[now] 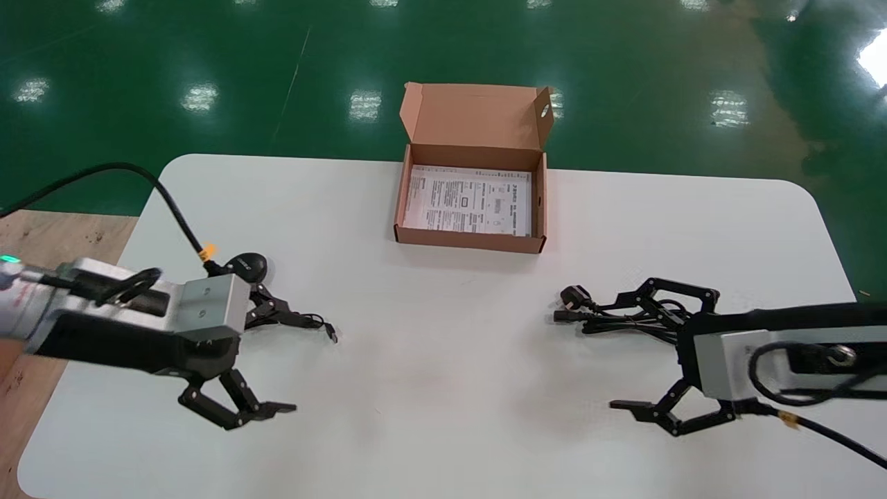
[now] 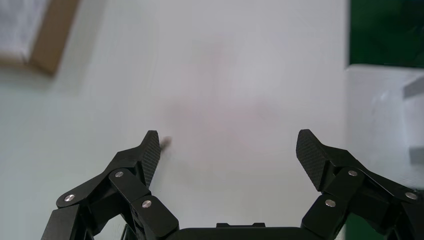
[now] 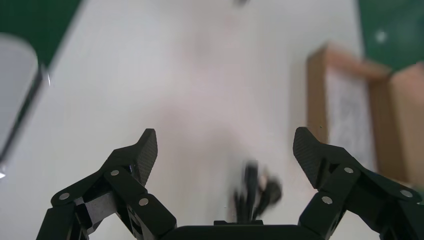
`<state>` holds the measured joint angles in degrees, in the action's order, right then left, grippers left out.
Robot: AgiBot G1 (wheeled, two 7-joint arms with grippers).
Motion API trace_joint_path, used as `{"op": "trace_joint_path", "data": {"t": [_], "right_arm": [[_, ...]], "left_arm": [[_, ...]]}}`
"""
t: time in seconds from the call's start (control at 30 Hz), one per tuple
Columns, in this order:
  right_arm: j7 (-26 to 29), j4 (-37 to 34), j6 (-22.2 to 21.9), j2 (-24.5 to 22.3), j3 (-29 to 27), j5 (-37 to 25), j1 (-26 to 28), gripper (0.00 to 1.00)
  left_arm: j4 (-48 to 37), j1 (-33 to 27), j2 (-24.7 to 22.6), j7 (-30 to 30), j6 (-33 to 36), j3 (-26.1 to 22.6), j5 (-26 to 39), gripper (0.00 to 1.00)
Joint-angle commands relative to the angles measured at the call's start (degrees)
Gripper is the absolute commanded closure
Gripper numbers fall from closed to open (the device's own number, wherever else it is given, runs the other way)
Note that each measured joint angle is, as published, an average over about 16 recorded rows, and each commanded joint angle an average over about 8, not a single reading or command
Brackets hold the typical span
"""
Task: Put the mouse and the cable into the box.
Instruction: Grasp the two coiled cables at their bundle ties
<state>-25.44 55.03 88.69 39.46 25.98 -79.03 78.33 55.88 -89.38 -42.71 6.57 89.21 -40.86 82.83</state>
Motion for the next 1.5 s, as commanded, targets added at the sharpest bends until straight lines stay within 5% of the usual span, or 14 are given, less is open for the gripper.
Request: {"op": "trace_joint_path", "data": {"t": [0.03,0.57,0.87,1.23,1.5], "right_arm": [[-3.61,-4.39,0.18,1.43,1.92,-4.03,2.06,0.0],[-22.46,-35.61,-3.48,11.8,7.28,-13.93,13.62,0.0],[-27.14,-44.89,-8.4,15.61,8.3,-15.94,16.15,0.0],[-27.87,-50.89,-19.79,18.94,8.37,-16.72,17.17,0.03],[-27.81,-52.23,-22.15,19.95,8.5,-16.97,17.32,0.97]], "left_arm": [[-5.16,-2.25,-2.13,-2.12,-0.27,-2.49,3.21,0.0],[-40.44,-10.28,-15.67,-24.98,-9.39,-6.31,11.69,0.0],[-49.14,-11.03,-17.65,-31.9,-13.2,-6.28,11.93,0.0],[-53.63,-11.03,-18.81,-35.48,-17.38,-6.09,11.81,0.02],[-54.71,-11.15,-19.15,-36.06,-18.18,-6.16,11.94,1.0]]}}
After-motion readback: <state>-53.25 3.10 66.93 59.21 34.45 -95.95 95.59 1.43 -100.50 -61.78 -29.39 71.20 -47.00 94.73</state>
